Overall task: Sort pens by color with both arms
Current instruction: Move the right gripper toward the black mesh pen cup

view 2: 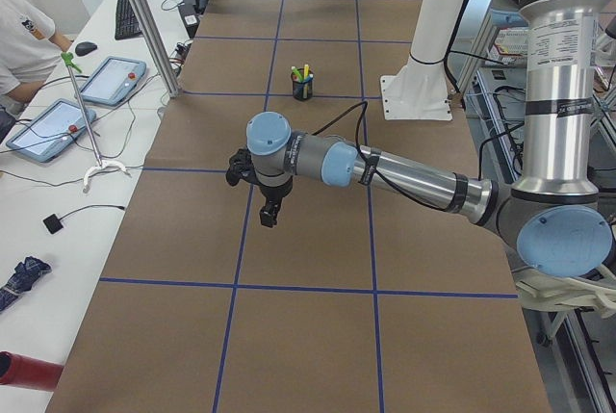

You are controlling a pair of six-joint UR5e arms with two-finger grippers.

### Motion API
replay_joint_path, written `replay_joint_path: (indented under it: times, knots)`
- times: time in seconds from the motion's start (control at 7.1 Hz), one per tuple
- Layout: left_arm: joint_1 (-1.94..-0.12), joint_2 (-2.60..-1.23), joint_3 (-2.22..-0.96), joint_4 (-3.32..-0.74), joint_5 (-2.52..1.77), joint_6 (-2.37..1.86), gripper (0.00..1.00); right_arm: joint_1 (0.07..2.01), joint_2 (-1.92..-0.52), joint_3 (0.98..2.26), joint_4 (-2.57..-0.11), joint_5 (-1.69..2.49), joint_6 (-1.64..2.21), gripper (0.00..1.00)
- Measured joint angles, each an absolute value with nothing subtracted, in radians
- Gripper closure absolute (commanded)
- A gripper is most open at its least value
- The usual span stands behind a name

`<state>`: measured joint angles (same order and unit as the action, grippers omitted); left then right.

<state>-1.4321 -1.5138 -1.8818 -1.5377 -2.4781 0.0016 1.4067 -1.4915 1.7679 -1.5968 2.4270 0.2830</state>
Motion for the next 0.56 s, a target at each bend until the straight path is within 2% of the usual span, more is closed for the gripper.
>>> replay_joint_path:
  times: [0.28, 0.56]
  knots:
    - [-1.431, -1.515, -1.867, -1.539, -2.511, -0.012, 0.00, 1.401, -1.559, 1.819, -1.518, 2.492, 0.316, 0.00]
    - [-1.430, -1.521, -1.866, -1.541, -2.517, -0.035, 0.00, 1.320, -1.577, 1.912, -1.379, 2.498, 0.589, 0.00]
